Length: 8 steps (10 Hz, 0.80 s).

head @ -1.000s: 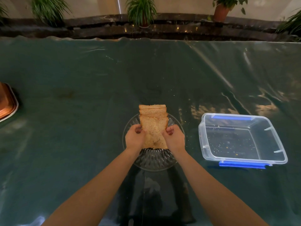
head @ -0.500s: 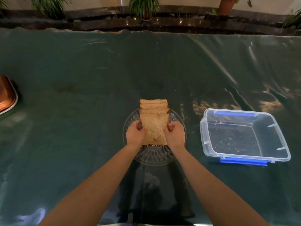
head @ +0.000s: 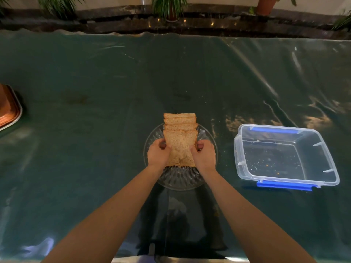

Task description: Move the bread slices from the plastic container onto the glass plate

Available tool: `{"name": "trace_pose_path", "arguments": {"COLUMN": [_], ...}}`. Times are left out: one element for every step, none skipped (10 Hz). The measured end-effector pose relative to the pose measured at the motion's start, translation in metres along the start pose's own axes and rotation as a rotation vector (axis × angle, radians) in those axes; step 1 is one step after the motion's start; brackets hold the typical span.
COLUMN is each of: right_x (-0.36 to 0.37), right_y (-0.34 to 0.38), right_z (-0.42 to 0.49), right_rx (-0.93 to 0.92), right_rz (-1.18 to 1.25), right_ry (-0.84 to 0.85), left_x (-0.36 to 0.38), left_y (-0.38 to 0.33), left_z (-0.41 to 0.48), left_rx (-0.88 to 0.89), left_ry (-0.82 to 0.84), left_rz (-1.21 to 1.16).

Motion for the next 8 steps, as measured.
{"name": "trace_pose_path", "arguments": {"right_x": [-0.005, -0.014, -0.029, -0.047, -0.066, -0.084, -0.102, -0.118], "right_y": [0.002, 0.009, 0.022, 0.042, 0.067, 0.093, 0.120, 0.140], "right_z": [0.000, -0.001, 0.001, 0.002, 0.003, 0.003, 0.005, 0.007], "right_rx": [-0.005, -0.012, -0.046, -0.100, -0.173, -0.245, -0.314, -0.340], "right_rz": [-0.018, -0.062, -0.115, -0.165, -0.225, -0.295, -0.330, -0.331], "right_ry": [0.012, 0.015, 0.027, 0.029, 0.020, 0.005, -0.037, -0.040], "left_x": [-0.004, -0.011, -0.020, -0.029, -0.035, -0.040, -0.043, -0.050], "left_y": [-0.007, -0.020, -0.036, -0.061, -0.089, -0.116, -0.146, -0.176], "left_z": [-0.001, -0.001, -0.002, -0.006, -0.003, -0.002, 0.000, 0.003], "left_rx": [0.029, 0.087, 0.172, 0.300, 0.389, 0.430, 0.491, 0.558], "left_ry": [-0.002, 0.021, 0.029, 0.022, 0.041, 0.044, 0.030, 0.018], "left_rz": [0.014, 0.121, 0.294, 0.464, 0.590, 0.654, 0.654, 0.640]}}
Point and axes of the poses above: each hand's wrist, its own z-axis towards the middle knuckle, its own x-axis out of the palm, y = z × x, the point moved 4 cm from there along z, towards the middle knuckle, and after that the axes turned 5 degrees about x, right-handed, at the moved point
